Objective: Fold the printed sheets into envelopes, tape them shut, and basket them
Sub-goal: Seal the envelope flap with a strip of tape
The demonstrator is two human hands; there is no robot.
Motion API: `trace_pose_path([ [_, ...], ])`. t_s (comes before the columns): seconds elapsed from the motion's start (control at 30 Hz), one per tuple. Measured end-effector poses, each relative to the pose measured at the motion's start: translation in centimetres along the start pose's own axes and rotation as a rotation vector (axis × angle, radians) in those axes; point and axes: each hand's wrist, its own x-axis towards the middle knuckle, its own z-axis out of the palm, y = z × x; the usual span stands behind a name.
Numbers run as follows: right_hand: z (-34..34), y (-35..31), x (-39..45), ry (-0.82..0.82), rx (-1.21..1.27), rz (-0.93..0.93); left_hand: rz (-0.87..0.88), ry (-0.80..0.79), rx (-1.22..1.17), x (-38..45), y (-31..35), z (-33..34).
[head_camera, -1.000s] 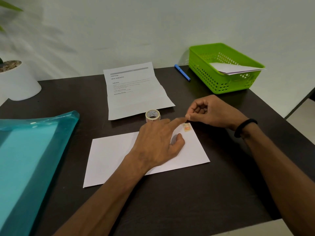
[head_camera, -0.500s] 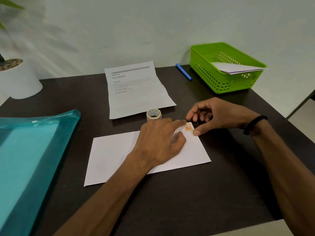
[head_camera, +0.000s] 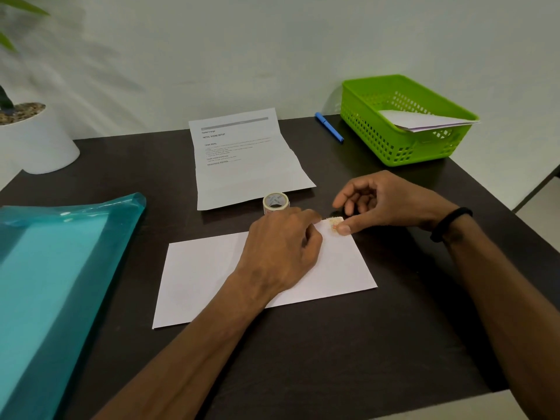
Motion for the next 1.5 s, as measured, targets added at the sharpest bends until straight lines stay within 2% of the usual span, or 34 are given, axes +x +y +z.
trace_pose_path([
  [0.13, 1.2, 0.9, 0.9, 0.292, 0.078, 0.033, 0.022, 0.213, -0.144, -0.2, -0.8, -1.2],
  [0.23, 2.6, 1.6, 1.1, 0.485, 0.078, 0.039, -0.096, 0.231, -0.217, -1.1, -2.2, -4.1],
  [0.3, 3.1, 1.8, 0.8, 0.562, 0.073, 0.037, -0.249, 0.041, -0.23, -2.4, -3.8, -6.0],
  [0.37, 3.4, 1.6, 0.3, 0.62, 0.1, 0.038, -0.349, -0.273, -0.042, -3.8, -5.2, -8.0],
  [0.43, 3.6, 1.3, -0.4, 0.678, 0.139, 0.049, -0.387, -0.474, 0.119, -4.8, -6.3, -9.8],
  [0.57, 4.5, 0.9, -1.8, 0.769, 0.221, 0.057, -0.38, -0.582, 0.187, -5.3, -8.1, -12.1],
  [0.73, 5.9, 0.4, -4.0, 0.794, 0.219, 0.083, -0.35, -0.663, 0.231, -4.1, -8.4, -12.3],
  [1.1, 9.8, -1.5, -10.2, 0.747, 0.16, 0.106, -0.411, -0.661, 0.22, -4.7, -7.9, -12.2],
  [1.27, 11.2, -2.0, -12.0, 0.736, 0.123, 0.114, -0.397, -0.536, 0.175, -6.2, -7.8, -12.1],
  [1.5, 12.3, -2.8, -13.2, 0.735, 0.067, 0.137, -0.368, -0.302, -0.176, -7.6, -6.4, -12.6],
])
